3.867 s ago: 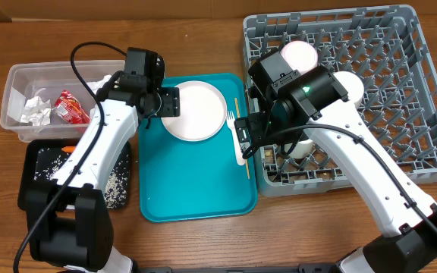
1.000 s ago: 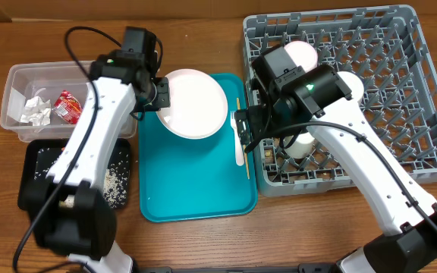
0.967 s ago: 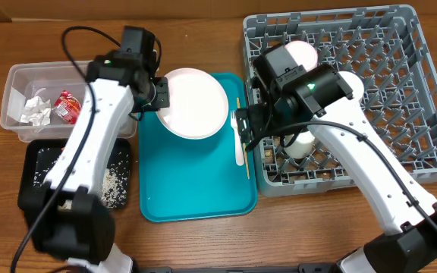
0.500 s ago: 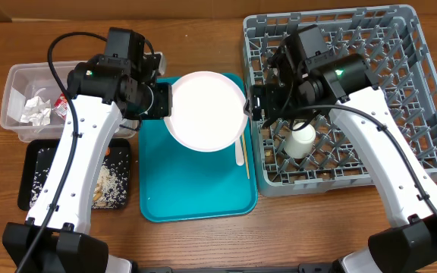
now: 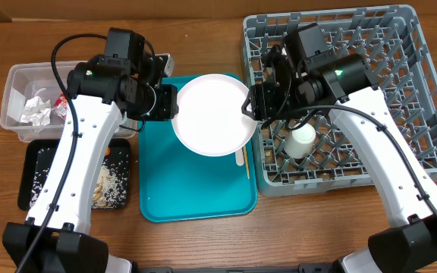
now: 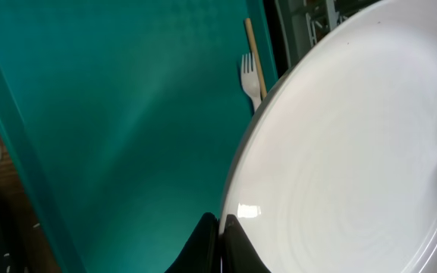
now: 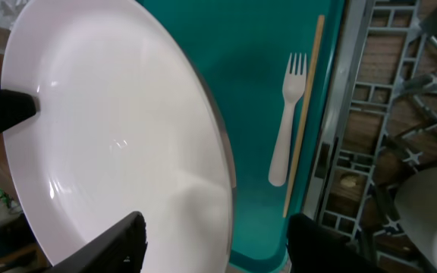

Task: Sort waste into correct bins and load items into the dishwasher
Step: 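Lift the white plate with the left gripper toward the right gripper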

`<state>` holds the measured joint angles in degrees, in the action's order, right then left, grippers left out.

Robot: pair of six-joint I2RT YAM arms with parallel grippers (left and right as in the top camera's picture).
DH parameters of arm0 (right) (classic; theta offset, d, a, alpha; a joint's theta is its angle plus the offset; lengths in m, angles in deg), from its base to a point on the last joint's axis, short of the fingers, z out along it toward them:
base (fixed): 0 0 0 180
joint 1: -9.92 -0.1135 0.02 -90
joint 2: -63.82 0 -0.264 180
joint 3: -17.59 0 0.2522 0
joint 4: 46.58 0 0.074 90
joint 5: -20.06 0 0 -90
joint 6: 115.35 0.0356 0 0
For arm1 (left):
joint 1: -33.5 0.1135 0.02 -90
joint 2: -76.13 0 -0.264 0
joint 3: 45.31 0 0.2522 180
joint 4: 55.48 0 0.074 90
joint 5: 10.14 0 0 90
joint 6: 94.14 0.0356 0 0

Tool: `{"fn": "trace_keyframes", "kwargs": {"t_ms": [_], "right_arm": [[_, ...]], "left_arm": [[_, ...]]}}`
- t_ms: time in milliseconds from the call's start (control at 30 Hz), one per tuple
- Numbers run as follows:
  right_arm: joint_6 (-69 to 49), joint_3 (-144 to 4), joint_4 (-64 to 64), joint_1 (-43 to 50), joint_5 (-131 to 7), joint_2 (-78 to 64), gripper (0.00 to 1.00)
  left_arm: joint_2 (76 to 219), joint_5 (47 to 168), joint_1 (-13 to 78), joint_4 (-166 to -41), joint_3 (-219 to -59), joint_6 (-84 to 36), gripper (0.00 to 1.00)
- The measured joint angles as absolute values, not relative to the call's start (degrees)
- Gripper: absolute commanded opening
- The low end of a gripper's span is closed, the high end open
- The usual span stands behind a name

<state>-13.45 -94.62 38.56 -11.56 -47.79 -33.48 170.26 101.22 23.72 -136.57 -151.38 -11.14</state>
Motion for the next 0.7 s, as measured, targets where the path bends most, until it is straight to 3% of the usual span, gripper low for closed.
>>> {"fn": "trace_keyframes", "kwargs": {"t_ms": [100, 400, 533, 700], "right_arm": [[-13.43, -94.62, 38.30, -11.56, -47.68, -33.48, 0.45], [-13.51, -94.62, 38.27, -11.54, -47.61, -33.48, 0.42], [-13.49, -94.62, 38.27, -11.54, -47.37, -33.48, 0.30], [-13.53, -94.62, 38.23, -11.56, -47.24, -33.48, 0.28]], "left_arm": [[170.26, 102.53, 23.72, -136.55, -151.38, -10.83, 0.04], [170.26, 104.85, 23.72, -136.55, -151.38, -9.89, 0.04], [170.26, 105.20, 23.72, -136.55, -151.38, -9.89, 0.04], [170.26, 105.38, 23.72, -136.55, -151.38, -9.89, 0.04]]}}
